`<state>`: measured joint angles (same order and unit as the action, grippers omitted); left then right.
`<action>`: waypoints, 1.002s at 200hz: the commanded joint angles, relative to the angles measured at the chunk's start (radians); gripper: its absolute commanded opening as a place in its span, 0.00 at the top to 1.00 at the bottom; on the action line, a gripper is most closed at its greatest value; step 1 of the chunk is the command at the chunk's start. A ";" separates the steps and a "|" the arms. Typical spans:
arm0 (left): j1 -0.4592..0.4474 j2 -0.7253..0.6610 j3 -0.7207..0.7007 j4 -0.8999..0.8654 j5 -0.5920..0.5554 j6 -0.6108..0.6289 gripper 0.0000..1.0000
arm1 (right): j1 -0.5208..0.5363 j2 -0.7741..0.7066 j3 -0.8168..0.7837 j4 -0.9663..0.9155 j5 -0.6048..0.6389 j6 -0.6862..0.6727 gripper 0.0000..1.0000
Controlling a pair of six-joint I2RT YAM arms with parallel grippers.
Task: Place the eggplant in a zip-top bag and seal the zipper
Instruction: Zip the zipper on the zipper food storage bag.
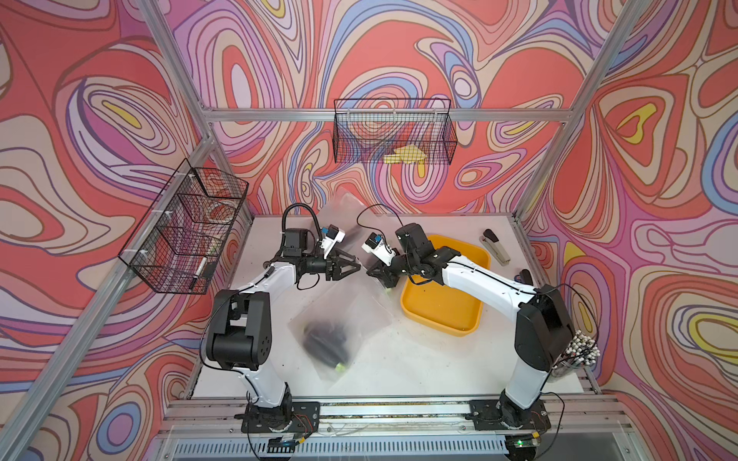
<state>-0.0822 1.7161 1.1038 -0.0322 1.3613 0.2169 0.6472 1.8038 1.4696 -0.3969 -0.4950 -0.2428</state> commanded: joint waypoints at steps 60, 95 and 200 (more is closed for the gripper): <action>0.019 0.001 0.006 0.119 0.045 0.006 0.44 | -0.024 0.008 0.039 -0.037 -0.056 -0.061 1.00; 0.016 0.017 -0.006 0.097 0.099 0.063 0.44 | -0.048 0.032 0.080 -0.041 -0.086 -0.072 1.00; 0.036 0.093 -0.067 0.600 0.058 -0.266 0.45 | -0.071 0.080 0.153 -0.179 -0.111 -0.205 1.00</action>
<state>-0.0700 1.7733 1.0477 0.3119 1.4014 0.0990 0.5941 1.8740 1.6016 -0.5026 -0.5995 -0.3752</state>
